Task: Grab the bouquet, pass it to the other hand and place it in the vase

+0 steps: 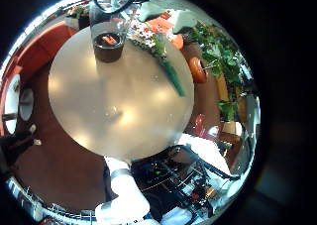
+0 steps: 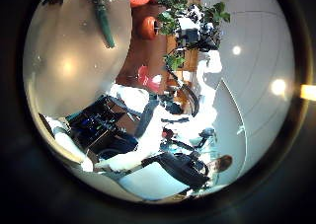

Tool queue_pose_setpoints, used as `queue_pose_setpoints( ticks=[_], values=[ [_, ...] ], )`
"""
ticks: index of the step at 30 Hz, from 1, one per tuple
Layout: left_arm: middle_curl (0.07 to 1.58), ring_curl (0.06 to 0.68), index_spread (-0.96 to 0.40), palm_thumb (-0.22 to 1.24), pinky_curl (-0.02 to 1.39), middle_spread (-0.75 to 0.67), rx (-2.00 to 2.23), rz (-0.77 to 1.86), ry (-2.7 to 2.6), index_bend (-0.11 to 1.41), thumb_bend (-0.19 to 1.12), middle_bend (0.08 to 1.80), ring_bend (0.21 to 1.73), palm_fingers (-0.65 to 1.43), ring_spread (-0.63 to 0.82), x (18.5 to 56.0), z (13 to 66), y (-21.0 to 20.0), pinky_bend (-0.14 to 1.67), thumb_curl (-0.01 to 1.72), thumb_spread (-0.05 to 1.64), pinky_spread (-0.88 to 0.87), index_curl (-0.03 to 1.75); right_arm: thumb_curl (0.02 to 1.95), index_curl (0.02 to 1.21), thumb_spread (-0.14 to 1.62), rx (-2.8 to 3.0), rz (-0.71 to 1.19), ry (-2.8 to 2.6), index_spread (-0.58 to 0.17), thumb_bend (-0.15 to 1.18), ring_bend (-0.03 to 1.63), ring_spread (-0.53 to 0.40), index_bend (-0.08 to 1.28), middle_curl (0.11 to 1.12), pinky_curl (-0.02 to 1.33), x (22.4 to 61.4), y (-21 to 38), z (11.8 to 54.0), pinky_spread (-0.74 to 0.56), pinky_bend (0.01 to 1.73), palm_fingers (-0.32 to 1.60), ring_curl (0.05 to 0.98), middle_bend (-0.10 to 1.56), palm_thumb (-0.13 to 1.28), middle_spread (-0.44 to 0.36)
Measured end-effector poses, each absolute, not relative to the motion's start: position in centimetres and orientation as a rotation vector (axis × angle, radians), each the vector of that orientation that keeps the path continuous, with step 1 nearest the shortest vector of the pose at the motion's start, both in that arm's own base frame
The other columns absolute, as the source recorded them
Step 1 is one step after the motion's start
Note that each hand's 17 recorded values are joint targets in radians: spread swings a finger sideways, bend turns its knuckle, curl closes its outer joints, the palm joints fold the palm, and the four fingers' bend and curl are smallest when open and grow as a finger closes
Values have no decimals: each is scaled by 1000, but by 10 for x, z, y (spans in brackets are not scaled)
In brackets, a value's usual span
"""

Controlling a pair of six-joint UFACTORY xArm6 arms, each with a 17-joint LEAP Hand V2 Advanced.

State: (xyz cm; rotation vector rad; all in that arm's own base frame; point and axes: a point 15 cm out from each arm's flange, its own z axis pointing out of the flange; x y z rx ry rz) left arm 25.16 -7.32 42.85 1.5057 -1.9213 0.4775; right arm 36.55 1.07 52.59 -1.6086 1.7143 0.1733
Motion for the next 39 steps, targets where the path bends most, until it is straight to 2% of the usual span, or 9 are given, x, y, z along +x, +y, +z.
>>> queue_pose_setpoints(
  ticks=[5, 9, 14, 18, 20, 23, 26, 32, 39],
  values=[
    [356, 203, 141, 238, 237, 379, 1516, 456, -1933, 188, -20, 204, 492, 207, 547, 249, 426, -70, 176, 298, 1129, 503, 389, 1110, 945, 867, -1625, 160, 1794, -241, -52, 1447, -193, 1148, 746, 773, 359, -1, 514, -199, 1314, 1119, 705, 1414, 950, -114],
    [359, 202, 142, 241, 235, 379, 1507, 448, -1932, 186, -20, 206, 493, 204, 547, 249, 424, -73, 176, 299, 1135, 504, 391, 1045, 909, 902, -1613, 162, 1860, -245, -31, 1417, -195, 1090, 720, 760, 358, -15, 502, -230, 1272, 1132, 686, 1367, 879, -119],
    [361, 199, 142, 241, 235, 379, 1497, 441, -1934, 187, -21, 208, 490, 202, 549, 249, 422, -75, 178, 300, 1136, 504, 393, 939, 852, 942, -1624, 252, 1993, -275, -37, 1350, -197, 945, 671, 697, 346, -30, 443, -313, 1186, 1102, 634, 1282, 817, -123],
    [361, 198, 142, 241, 235, 380, 1495, 438, -1936, 185, -21, 206, 491, 200, 551, 249, 421, -75, 179, 301, 1136, 504, 394, 867, 802, 962, -1630, 309, 2080, -310, -38, 1313, -206, 762, 639, 647, 342, -39, 409, -389, 1146, 1025, 599, 1193, 764, -139],
    [361, 198, 142, 241, 236, 380, 1501, 426, -1936, 186, -21, 206, 491, 200, 551, 249, 420, -74, 179, 301, 1136, 504, 393, 828, 771, 972, -1658, 361, 2118, -326, -35, 1291, -209, 586, 624, 635, 341, -44, 391, -434, 1167, 919, 586, 1134, 734, -143],
    [360, 198, 142, 241, 237, 382, 1516, 396, -1941, 184, -21, 203, 494, 196, 551, 249, 417, -69, 178, 301, 1136, 505, 392, 791, 738, 981, -1710, 445, 2166, -341, -36, 1241, -217, 456, 594, 624, 340, -47, 363, -466, 1197, 731, 565, 1018, 700, -146],
    [359, 195, 147, 241, 238, 389, 1538, 347, -1954, 187, -21, 200, 489, 188, 553, 249, 413, -61, 179, 301, 1136, 504, 392, 751, 706, 993, -1719, 544, 2225, -359, -33, 1210, -210, 377, 586, 601, 343, -45, 338, -441, 1151, 620, 544, 973, 665, -156],
    [355, 194, 150, 240, 239, 396, 1528, 313, -1962, 189, -21, 195, 487, 176, 563, 249, 405, -61, 178, 302, 1137, 502, 396, 660, 672, 1029, -1794, 697, 2394, -324, -36, 1146, -171, 300, 570, 564, 346, -33, 281, -331, 1066, 358, 517, 875, 593, -141],
    [353, 194, 152, 240, 240, 398, 1536, 309, -1977, 190, -21, 197, 489, 175, 566, 249, 404, -57, 176, 302, 1137, 503, 398, 576, 633, 1052, -1831, 692, 2479, -269, -29, 1144, -162, 264, 570, 513, 380, -8, 224, -251, 1002, 348, 499, 835, 553, -115]
  ],
)
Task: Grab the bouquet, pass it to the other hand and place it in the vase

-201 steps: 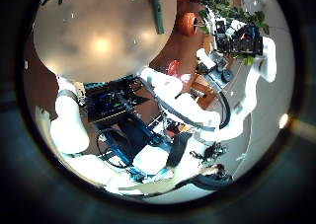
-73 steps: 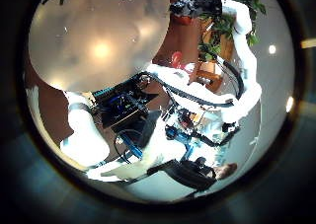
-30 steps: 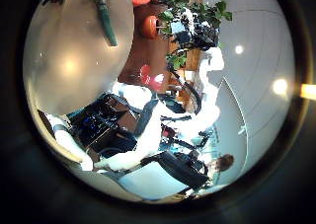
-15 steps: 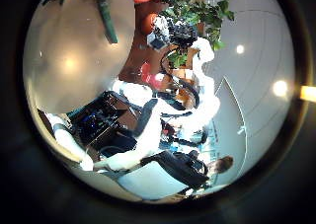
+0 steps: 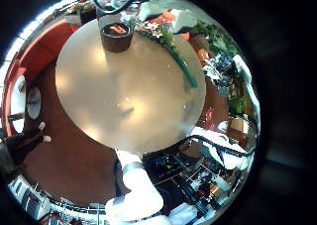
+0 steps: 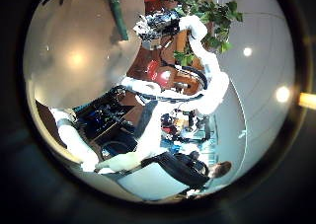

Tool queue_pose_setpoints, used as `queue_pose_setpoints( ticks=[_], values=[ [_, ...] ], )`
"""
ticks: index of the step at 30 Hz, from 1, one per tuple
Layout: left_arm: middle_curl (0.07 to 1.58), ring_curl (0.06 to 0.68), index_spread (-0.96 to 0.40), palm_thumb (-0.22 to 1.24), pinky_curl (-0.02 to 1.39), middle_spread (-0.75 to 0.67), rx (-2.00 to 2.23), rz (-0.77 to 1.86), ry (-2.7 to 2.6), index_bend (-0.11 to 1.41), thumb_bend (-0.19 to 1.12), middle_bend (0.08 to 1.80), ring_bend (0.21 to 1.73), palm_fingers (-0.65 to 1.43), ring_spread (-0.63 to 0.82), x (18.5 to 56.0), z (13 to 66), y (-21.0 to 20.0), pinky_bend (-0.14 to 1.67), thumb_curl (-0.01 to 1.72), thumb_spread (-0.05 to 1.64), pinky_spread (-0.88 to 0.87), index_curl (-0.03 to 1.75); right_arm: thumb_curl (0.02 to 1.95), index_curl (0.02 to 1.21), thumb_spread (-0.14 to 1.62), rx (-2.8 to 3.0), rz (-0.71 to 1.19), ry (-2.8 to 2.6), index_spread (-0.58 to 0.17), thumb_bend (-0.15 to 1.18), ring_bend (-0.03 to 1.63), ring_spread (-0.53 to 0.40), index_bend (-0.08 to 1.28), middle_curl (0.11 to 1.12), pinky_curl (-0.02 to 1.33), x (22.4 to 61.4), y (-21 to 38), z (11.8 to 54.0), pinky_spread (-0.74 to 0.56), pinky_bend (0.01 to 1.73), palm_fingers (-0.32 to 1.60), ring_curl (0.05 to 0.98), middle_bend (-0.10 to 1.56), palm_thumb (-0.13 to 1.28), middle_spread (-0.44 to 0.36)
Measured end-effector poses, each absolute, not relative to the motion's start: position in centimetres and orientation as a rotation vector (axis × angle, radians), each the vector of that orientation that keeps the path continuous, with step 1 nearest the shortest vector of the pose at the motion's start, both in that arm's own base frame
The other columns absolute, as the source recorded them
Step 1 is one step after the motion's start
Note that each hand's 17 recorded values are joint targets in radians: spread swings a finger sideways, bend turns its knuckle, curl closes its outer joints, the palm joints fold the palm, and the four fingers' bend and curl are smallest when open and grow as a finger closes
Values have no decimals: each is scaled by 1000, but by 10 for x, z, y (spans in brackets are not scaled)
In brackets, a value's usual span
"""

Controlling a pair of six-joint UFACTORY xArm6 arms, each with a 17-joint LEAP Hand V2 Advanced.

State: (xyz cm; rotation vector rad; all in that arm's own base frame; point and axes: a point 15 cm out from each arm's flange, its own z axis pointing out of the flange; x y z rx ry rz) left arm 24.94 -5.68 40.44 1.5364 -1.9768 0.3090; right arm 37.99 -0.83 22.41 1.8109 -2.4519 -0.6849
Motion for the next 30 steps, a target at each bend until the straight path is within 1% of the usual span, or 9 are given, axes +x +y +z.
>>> queue_pose_setpoints(
  ticks=[3, 6, 10, 12, 17, 25, 30],
  values=[
    [353, 195, 152, 240, 240, 398, 1549, 299, -1985, 190, -21, 197, 489, 174, 567, 248, 405, -54, 176, 302, 1137, 507, 398, 550, 628, 1052, 1775, -662, -2417, -253, -29, 1137, -155, 261, 575, 499, 384, -9, 203, -227, 982, 342, 497, 828, 548, -104],
    [354, 194, 152, 240, 239, 398, 1543, 296, -1990, 190, -21, 198, 487, 174, 564, 247, 404, -53, 177, 302, 1137, 511, 399, 528, 625, 1053, 1761, -638, -2398, -240, -28, 1132, -152, 269, 581, 478, 399, -2, 192, -209, 943, 330, 495, 826, 540, -97],
    [354, 194, 152, 240, 239, 398, 1559, 299, -1983, 190, -21, 197, 485, 174, 562, 246, 403, -47, 177, 302, 1137, 513, 400, 507, 619, 1054, 1739, -646, -2381, -229, -26, 1127, -151, 272, 589, 457, 402, 2, 177, -194, 918, 334, 492, 818, 541, -93],
    [354, 194, 152, 240, 239, 398, 1559, 298, -1986, 190, -21, 197, 484, 174, 561, 245, 403, -46, 177, 302, 1137, 513, 400, 499, 616, 1051, 1745, -619, -2385, -225, -25, 1130, -151, 271, 592, 449, 410, 3, 176, -190, 911, 339, 493, 812, 546, -92],
    [354, 194, 152, 240, 239, 399, 1566, 291, -1974, 189, -21, 197, 484, 174, 560, 243, 402, -45, 177, 302, 1137, 514, 400, 482, 611, 1051, 1740, -587, -2350, -221, -25, 1133, -162, 270, 599, 429, 409, 2, 168, -182, 903, 353, 494, 793, 552, -90],
    [355, 194, 152, 240, 239, 399, 1571, 291, -1980, 190, -21, 198, 485, 173, 560, 241, 404, -45, 175, 302, 1137, 514, 401, 471, 610, 1040, 1761, -572, -2298, -238, -22, 1158, -186, 269, 621, 401, 405, 13, 166, -223, 913, 421, 504, 788, 582, -116],
    [355, 194, 152, 242, 239, 399, 1574, 293, -1981, 190, -20, 198, 485, 173, 560, 240, 405, -45, 175, 303, 1139, 514, 402, 469, 615, 1032, 1773, -546, -2272, -259, -23, 1180, -205, 257, 643, 399, 403, 14, 169, -287, 963, 478, 517, 787, 601, -143]
  ],
)
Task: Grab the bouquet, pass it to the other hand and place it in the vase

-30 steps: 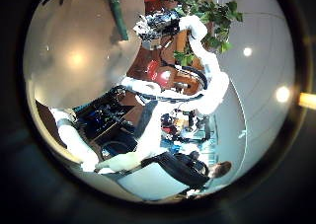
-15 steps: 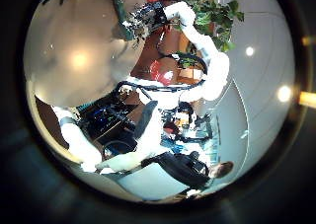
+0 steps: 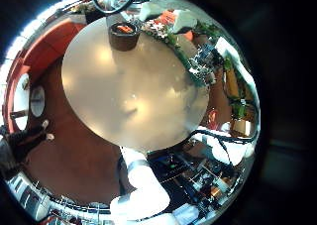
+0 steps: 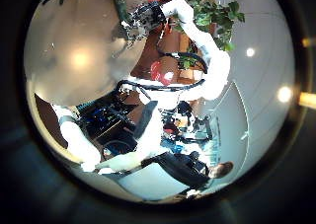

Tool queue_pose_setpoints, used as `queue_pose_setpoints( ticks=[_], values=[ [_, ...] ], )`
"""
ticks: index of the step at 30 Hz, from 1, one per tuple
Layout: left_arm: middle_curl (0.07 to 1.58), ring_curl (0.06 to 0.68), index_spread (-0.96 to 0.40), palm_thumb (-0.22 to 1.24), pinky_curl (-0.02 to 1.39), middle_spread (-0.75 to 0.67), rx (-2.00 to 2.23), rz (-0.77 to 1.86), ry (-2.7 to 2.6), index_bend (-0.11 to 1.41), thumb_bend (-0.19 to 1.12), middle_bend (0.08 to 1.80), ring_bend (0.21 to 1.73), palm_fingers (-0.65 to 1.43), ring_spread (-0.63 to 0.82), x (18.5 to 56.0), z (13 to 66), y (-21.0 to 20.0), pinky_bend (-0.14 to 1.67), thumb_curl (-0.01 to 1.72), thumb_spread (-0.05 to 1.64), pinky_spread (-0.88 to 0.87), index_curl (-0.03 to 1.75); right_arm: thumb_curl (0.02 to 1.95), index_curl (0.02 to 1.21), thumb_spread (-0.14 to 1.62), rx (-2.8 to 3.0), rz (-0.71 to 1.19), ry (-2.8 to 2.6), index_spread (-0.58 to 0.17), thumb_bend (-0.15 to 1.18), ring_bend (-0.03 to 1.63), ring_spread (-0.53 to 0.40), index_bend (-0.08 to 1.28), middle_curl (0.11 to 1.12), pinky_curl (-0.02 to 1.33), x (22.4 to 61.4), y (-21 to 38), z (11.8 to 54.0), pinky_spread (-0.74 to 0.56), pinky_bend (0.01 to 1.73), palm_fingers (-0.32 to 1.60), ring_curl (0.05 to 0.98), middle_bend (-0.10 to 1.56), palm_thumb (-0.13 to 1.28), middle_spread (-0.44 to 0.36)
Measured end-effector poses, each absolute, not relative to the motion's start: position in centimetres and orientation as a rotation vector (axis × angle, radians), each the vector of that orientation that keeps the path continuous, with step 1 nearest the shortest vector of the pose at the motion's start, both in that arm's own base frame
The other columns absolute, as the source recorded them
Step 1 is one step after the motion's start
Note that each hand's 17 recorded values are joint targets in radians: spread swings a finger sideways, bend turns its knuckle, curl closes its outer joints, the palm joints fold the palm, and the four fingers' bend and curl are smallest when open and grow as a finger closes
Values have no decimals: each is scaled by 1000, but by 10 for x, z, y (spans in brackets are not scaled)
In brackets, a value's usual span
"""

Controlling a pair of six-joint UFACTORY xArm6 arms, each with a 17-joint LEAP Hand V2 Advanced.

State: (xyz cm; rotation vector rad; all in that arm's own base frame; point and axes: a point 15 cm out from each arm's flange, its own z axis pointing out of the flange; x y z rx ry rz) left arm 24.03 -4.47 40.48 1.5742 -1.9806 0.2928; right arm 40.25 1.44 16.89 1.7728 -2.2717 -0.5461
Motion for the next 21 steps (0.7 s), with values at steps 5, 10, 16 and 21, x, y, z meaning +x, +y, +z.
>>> queue_pose_setpoints(
  ticks=[5, 10, 16, 21],
  values=[
    [355, 195, 152, 243, 239, 399, 1572, 296, -1979, 190, -20, 198, 483, 172, 560, 240, 406, -47, 176, 303, 1140, 515, 402, 466, 631, 1029, 1773, -558, -2246, -288, -25, 1187, -220, 255, 671, 403, 396, 18, 172, -342, 1005, 511, 528, 794, 604, -173],
    [356, 195, 152, 243, 239, 399, 1573, 293, -1978, 190, -20, 198, 482, 172, 561, 240, 405, -47, 175, 304, 1141, 515, 403, 463, 651, 1028, 1770, -560, -2226, -319, -25, 1193, -240, 256, 698, 407, 393, 21, 170, -406, 1065, 584, 533, 789, 606, -195],
    [356, 197, 152, 243, 240, 399, 1574, 291, -1978, 190, -20, 198, 481, 172, 561, 241, 406, -48, 175, 304, 1141, 515, 403, 466, 685, 1026, 1776, -536, -2178, -373, -21, 1204, -259, 250, 732, 421, 389, 24, 165, -478, 1136, 711, 540, 792, 627, -231],
    [356, 197, 152, 243, 240, 399, 1577, 289, -1978, 190, -20, 198, 480, 172, 561, 241, 406, -48, 175, 304, 1141, 515, 403, 470, 720, 1023, 1768, -545, -2165, -414, -21, 1199, -258, 256, 754, 425, 388, 27, 159, -508, 1154, 786, 542, 788, 647, -253]
  ],
)
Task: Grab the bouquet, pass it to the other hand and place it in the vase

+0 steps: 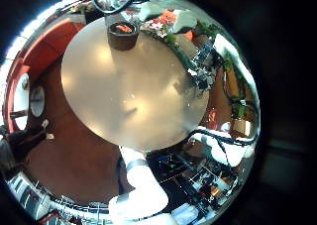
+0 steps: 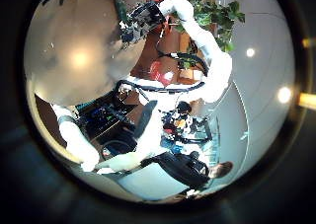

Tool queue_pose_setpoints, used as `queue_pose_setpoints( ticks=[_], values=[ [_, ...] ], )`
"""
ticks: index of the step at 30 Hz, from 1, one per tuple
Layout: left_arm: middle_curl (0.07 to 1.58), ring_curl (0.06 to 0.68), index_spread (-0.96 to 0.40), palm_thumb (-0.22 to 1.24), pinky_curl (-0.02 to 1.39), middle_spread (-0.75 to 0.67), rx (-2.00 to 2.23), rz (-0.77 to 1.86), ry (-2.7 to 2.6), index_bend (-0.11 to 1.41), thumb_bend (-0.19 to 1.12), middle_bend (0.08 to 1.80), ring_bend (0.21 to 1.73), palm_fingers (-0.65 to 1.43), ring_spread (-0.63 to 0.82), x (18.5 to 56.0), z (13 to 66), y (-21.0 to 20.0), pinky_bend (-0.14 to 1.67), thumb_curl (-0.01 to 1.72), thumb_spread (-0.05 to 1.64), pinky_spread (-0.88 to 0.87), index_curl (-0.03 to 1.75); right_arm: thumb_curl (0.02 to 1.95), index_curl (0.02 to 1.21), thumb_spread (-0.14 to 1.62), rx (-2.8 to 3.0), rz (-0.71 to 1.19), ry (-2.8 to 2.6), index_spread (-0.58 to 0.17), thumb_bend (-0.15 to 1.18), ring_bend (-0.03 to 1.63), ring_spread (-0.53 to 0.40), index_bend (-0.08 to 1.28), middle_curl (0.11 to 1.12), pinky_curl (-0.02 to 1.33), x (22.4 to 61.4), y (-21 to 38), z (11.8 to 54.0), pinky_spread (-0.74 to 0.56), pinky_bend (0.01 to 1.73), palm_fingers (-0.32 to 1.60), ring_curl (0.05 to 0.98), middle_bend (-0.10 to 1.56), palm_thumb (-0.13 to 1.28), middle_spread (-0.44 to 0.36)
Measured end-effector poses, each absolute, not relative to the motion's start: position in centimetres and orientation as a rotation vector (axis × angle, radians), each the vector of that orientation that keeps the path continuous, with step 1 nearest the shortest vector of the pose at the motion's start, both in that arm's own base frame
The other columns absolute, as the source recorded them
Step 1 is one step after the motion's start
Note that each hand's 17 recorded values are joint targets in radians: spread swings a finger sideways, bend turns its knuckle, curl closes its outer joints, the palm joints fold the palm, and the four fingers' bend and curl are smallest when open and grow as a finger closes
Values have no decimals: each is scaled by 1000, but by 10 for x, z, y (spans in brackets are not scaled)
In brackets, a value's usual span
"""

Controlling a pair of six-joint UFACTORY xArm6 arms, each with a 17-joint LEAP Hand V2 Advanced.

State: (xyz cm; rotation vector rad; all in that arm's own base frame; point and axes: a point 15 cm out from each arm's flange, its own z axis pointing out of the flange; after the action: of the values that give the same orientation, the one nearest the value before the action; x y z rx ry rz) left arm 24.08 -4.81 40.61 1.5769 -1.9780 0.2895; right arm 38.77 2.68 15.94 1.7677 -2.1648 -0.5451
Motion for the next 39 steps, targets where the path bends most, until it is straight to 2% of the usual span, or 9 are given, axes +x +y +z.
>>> queue_pose_setpoints(
  ticks=[8, 11, 16, 18, 27, 39],
  values=[
    [356, 199, 152, 243, 240, 399, 1578, 290, -1977, 190, -20, 198, 480, 172, 562, 241, 407, -49, 175, 304, 1141, 515, 403, 490, 808, 997, 1761, -545, -2112, -502, -10, 1178, -271, 338, 802, 437, 382, 29, 149, -486, 1155, 1070, 539, 827, 733, -284],
    [356, 199, 152, 243, 240, 399, 1579, 292, -1979, 190, -20, 198, 479, 172, 562, 241, 408, -49, 175, 304, 1141, 515, 403, 506, 883, 976, 1743, -551, -2084, -524, -8, 1191, -269, 433, 836, 467, 378, 27, 148, -447, 1182, 1145, 560, 861, 782, -296],
    [356, 199, 155, 243, 240, 399, 1579, 291, -1977, 190, -20, 198, 479, 172, 562, 240, 409, -49, 175, 304, 1141, 515, 403, 539, 1013, 935, 1748, -519, -2080, -556, 4, 1272, -266, 574, 924, 531, 387, 24, 149, -369, 1312, 1126, 612, 922, 916, -319],
    [356, 200, 153, 243, 240, 399, 1578, 291, -1978, 190, -20, 198, 479, 172, 562, 239, 410, -50, 175, 304, 1141, 515, 403, 562, 1068, 915, 1748, -533, -2082, -560, 5, 1298, -266, 672, 969, 559, 385, 25, 149, -329, 1354, 1147, 637, 975, 969, -322],
    [356, 201, 152, 243, 240, 399, 1582, 296, -1979, 190, -20, 198, 478, 172, 562, 240, 412, -51, 175, 304, 1141, 515, 403, 686, 1154, 936, 1780, -487, -2115, -500, 76, 1349, -246, 896, 1029, 632, 405, 25, 163, -234, 1402, 1137, 711, 1151, 1155, -276],
    [357, 201, 152, 243, 240, 399, 1589, 297, -1976, 190, -20, 198, 478, 172, 562, 240, 415, -51, 175, 304, 1141, 515, 403, 824, 1151, 929, 1780, -487, -2115, -413, 82, 1385, -228, 983, 1013, 701, 405, 25, 163, -185, 1390, 1112, 761, 1235, 1185, -214]
  ],
)
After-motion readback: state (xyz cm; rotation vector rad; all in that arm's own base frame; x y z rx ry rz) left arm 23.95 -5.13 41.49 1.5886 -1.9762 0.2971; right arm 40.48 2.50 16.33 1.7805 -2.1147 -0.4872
